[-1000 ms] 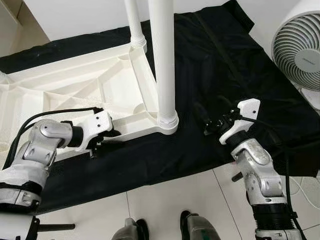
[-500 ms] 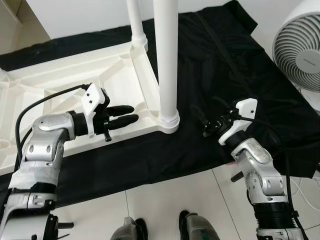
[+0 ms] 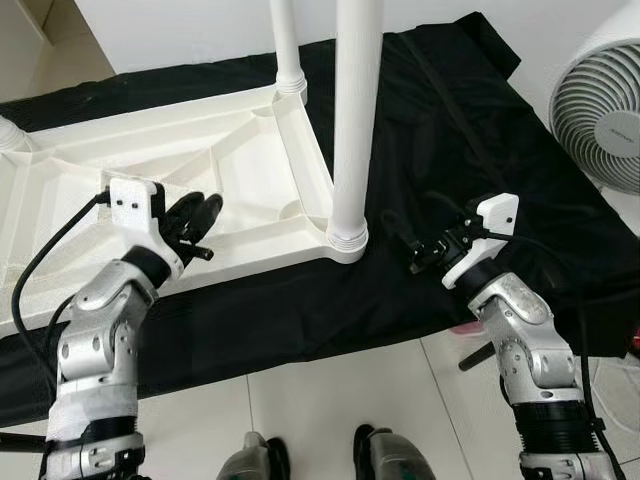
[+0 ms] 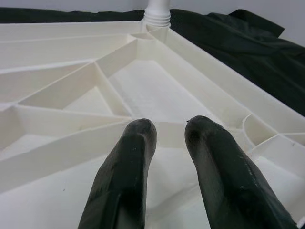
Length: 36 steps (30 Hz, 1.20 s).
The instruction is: Building children table
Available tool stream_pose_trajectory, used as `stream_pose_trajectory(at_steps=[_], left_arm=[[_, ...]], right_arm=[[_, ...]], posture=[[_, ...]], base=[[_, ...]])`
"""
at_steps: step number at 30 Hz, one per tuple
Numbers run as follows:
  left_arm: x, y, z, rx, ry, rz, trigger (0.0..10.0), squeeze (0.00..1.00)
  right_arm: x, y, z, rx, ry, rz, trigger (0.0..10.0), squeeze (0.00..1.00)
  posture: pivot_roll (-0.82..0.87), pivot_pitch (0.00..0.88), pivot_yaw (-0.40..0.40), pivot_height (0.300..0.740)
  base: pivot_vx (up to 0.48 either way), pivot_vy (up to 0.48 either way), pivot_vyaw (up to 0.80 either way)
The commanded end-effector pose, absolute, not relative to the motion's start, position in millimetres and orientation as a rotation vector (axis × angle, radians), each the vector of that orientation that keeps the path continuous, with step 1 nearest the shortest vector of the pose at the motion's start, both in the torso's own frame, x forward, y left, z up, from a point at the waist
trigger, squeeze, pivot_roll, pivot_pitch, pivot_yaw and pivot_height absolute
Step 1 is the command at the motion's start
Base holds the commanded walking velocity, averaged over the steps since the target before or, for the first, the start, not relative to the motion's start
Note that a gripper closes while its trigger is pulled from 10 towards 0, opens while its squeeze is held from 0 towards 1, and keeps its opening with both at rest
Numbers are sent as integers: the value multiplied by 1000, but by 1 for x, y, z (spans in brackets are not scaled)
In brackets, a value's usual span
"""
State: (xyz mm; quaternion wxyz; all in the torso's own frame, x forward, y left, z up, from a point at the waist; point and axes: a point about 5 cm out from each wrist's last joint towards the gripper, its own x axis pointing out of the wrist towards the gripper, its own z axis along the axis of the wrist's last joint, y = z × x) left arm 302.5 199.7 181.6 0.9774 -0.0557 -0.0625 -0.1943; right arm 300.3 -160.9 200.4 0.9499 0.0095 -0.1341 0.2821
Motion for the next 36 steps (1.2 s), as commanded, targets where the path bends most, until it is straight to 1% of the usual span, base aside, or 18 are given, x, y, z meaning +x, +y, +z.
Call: stream_pose_trajectory(at_steps=[1,3,4,6,9,11,13,15,20,27,31,34,35,36], left_arm=[[297,198,180,-93,-143,-418,10000,0],[286,188,172,-76,-156,-503,10000,0],[279,179,171,-27,-163,-540,10000,0],[271,168,171,27,-170,-568,10000,0],[270,166,171,36,-171,-570,10000,0],[262,142,169,45,-166,-707,10000,0],[259,128,169,35,-164,-778,10000,0],[260,126,169,28,-167,-779,10000,0],[261,117,171,60,-186,-821,10000,0],[264,109,176,56,-203,-843,10000,0],[262,99,172,24,-178,-893,10000,0],[262,97,171,33,-176,-906,10000,0],[262,96,171,31,-178,-911,10000,0],[262,95,172,32,-182,-913,10000,0]], right_arm=[[301,-159,197,24,-254,593,10000,0],[301,-157,198,23,-254,623,10000,0],[300,-156,199,22,-252,655,10000,0],[299,-155,200,21,-249,691,10000,0],[298,-154,200,20,-248,697,10000,0],[296,-148,200,-21,-222,805,10000,0],[295,-145,199,-48,-200,876,10000,0],[296,-145,198,-55,-195,887,10000,0],[295,-146,197,-103,-152,988,10000,0],[308,-150,202,-156,-167,970,10000,0],[329,-143,207,-156,-201,914,10000,0],[334,-138,206,-155,-207,912,10000,0],[335,-135,205,-157,-210,915,8353,0],[336,-132,204,-154,-207,928,5608,0]], posture=[[-87,147,67,740],[-87,147,67,740],[-88,149,61,740],[-86,148,58,740],[-86,148,58,740],[-83,138,56,740],[-81,131,51,740],[-81,131,51,740],[-77,126,47,740],[-78,125,45,740],[-86,123,41,740],[-86,122,39,740],[-86,122,39,740],[-85,118,38,740]], base=[[0,0,0],[0,0,0],[0,0,0],[0,0,0],[0,0,0],[0,0,0],[0,0,0],[0,0,0],[0,0,0],[0,0,0],[0,0,0],[0,0,0],[0,0,0],[0,0,0]])
